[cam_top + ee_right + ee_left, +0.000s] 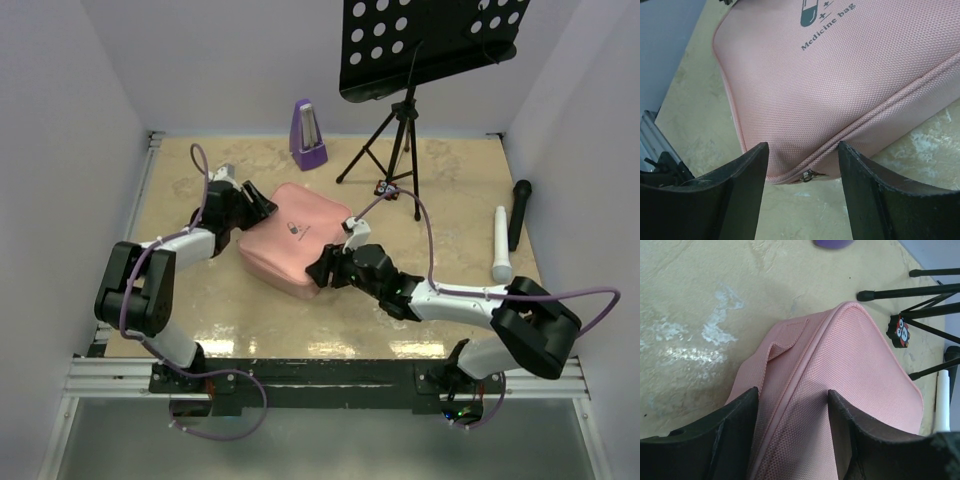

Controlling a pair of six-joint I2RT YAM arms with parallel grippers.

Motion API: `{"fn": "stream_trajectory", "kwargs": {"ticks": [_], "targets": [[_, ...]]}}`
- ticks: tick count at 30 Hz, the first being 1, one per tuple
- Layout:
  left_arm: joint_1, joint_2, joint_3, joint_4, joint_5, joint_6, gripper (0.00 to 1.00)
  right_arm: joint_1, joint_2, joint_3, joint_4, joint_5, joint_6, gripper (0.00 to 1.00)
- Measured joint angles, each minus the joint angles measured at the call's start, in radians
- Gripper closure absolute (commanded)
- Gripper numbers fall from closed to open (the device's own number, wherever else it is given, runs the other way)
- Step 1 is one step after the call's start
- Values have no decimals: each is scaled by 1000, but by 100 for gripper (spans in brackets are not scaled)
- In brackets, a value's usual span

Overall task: Organize the medicine kit
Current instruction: Adjust the medicine box at the center of the board.

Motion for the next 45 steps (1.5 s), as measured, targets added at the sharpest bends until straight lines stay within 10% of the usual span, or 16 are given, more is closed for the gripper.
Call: {"fn": "stream_trajectory", "kwargs": {"ticks": [10, 32, 45], "targets": [[-39, -46, -10, -10, 12, 4, 38, 31, -112, -2, -177, 26, 23, 33], [-34, -777, -254, -251, -147, 41, 27, 29, -228, -7, -259, 126, 0, 37], [-34, -510, -265, -291, -123, 41, 30, 27, -325, -111, -224, 219, 34, 34]]}}
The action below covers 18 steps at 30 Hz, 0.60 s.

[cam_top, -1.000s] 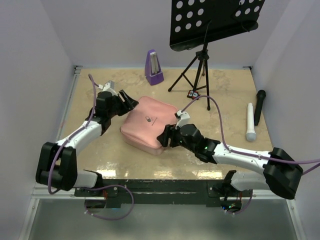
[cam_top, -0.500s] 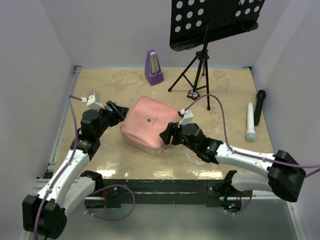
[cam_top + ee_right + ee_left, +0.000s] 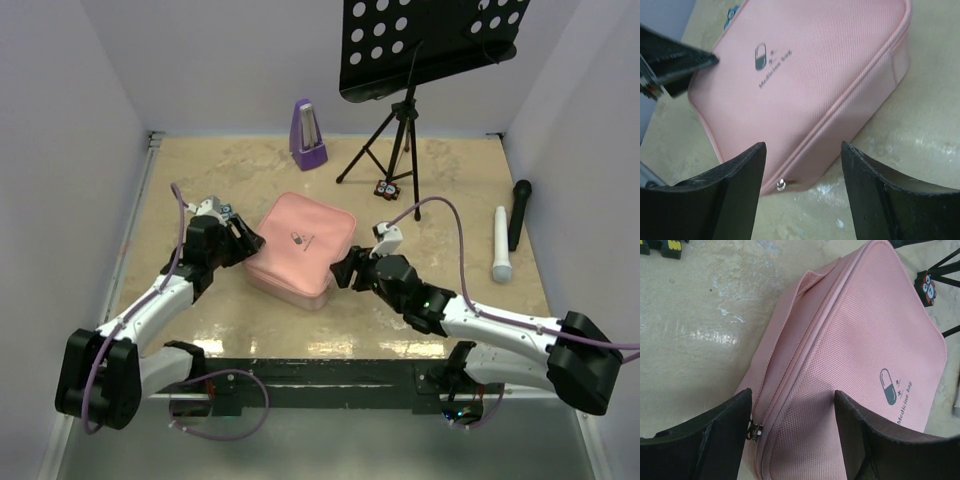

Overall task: Organize the medicine kit
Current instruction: Adjust the medicine box at the center of the board.

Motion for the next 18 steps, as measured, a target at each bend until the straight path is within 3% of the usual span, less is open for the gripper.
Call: {"fn": "stream_trajectory", "kwargs": {"ticks": [4, 10, 14, 18], "targets": [[0, 68, 18, 4, 17, 2, 30, -42, 100, 138, -16, 114, -8, 34], [-1, 42, 20, -13, 11, 3, 30, -210, 319, 323, 22, 168, -44, 30], [-6, -113, -1, -76, -31, -1, 29, -276, 404, 338, 37, 159, -74, 29], [-10, -364, -60, -87, -33, -27, 35, -296, 503, 408, 41, 136, -101, 29]]}}
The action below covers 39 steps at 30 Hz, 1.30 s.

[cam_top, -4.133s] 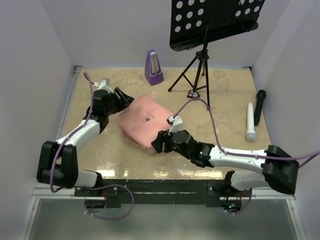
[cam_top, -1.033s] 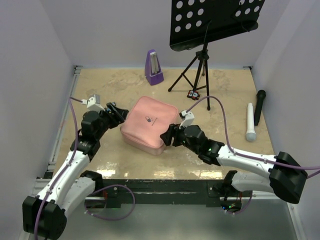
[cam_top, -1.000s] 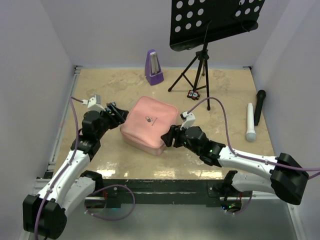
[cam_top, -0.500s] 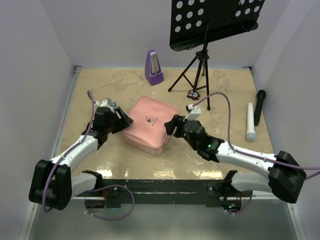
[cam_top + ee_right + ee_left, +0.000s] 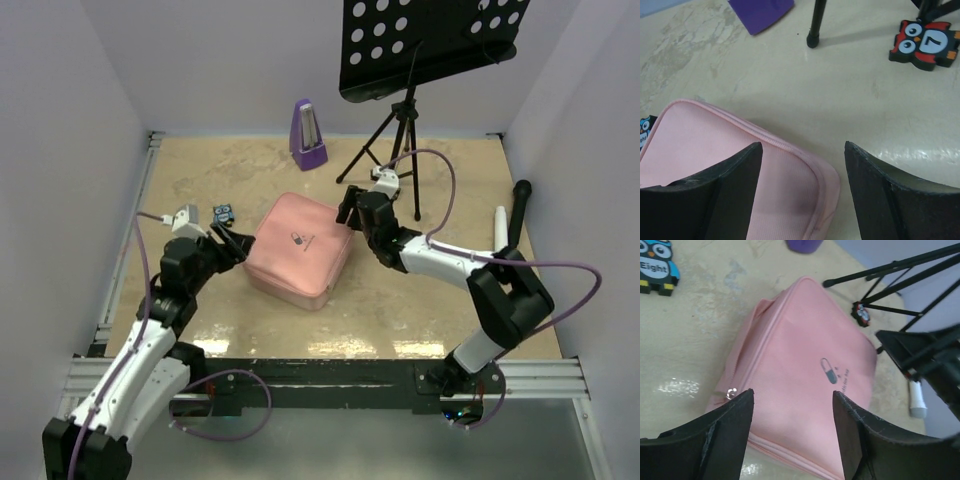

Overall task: Organize the medicine kit
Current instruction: Adjust the medicine box at the center of the board.

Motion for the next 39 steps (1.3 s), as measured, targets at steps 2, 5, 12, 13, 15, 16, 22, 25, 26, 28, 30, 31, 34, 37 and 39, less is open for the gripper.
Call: {"fn": "stream_trajectory", "kwargs": {"ticks": [2, 5, 12, 13, 15, 16, 22, 25, 26, 28, 30, 31, 34, 37, 39], "targets": [[-9, -83, -44, 7, 28, -16, 35, -4, 48, 43, 14, -20, -10, 29], [-84, -113, -116, 1, 56, -51, 35, -9, 87, 70, 40, -58, -23, 29], [-237, 13, -141, 57, 65, -105, 33, -14, 149, 79, 51, -108, -50, 29], [-237, 32, -141, 79, 67, -108, 33, -19, 148, 78, 53, -110, -54, 29], [-238, 79, -138, 129, 67, -110, 33, -27, 144, 69, 61, -114, -57, 30], [-238, 103, -132, 144, 67, -110, 33, -29, 139, 58, 71, -119, -57, 31], [-238, 285, -32, 174, 55, -85, 33, -46, 76, -35, 111, -140, -60, 33], [-238, 349, 18, 167, 35, -65, 33, -51, 42, -79, 125, -151, -58, 33], [-237, 363, 32, 161, 24, -56, 32, -52, 24, -101, 132, -160, -57, 33], [-229, 385, 56, 147, 5, -39, 32, -52, -13, -141, 135, -177, -51, 34], [-212, 407, 81, 134, -3, -22, 32, -50, -44, -178, 135, -200, -38, 34], [-201, 420, 93, 130, -5, -14, 32, -47, -60, -195, 135, -212, -30, 34], [-166, 466, 133, 121, -3, 9, 33, -32, -101, -240, 142, -233, -12, 34], [-136, 529, 180, 126, -6, 35, 34, -4, -142, -280, 145, -244, 5, 34], [-124, 571, 209, 135, -7, 54, 35, 17, -166, -303, 143, -243, 14, 34]]}}
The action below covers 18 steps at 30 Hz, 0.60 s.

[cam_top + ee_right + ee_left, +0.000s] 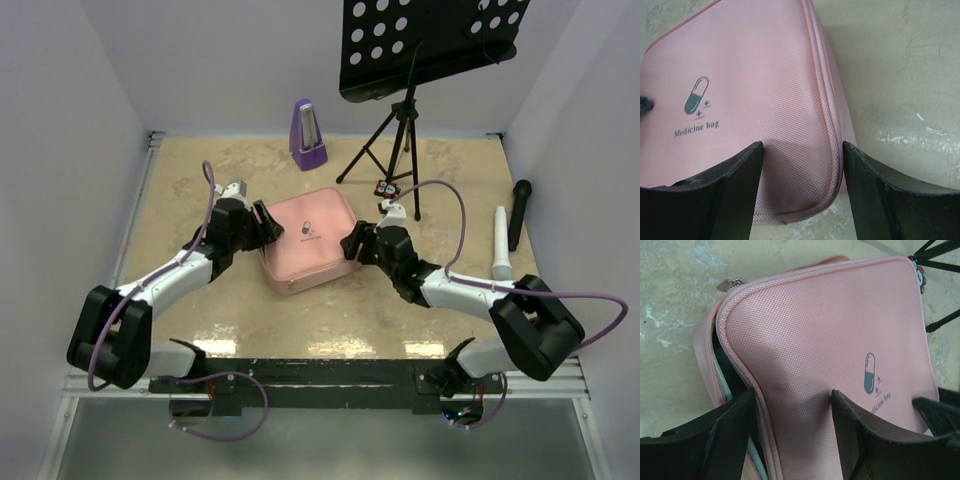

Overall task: Organize the medicine kit
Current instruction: Adjust the medicine box at the center of the board.

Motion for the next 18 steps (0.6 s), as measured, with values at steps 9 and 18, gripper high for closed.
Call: {"fn": "stream_trajectory", "kwargs": {"ticks": [9, 18], "targets": [[4, 121, 52, 110, 30, 22, 37, 55, -128, -73, -74, 1, 35, 34], [-19, 47, 82, 8, 2, 48, 30, 103, -393, -70, -351, -7, 42, 31]]}}
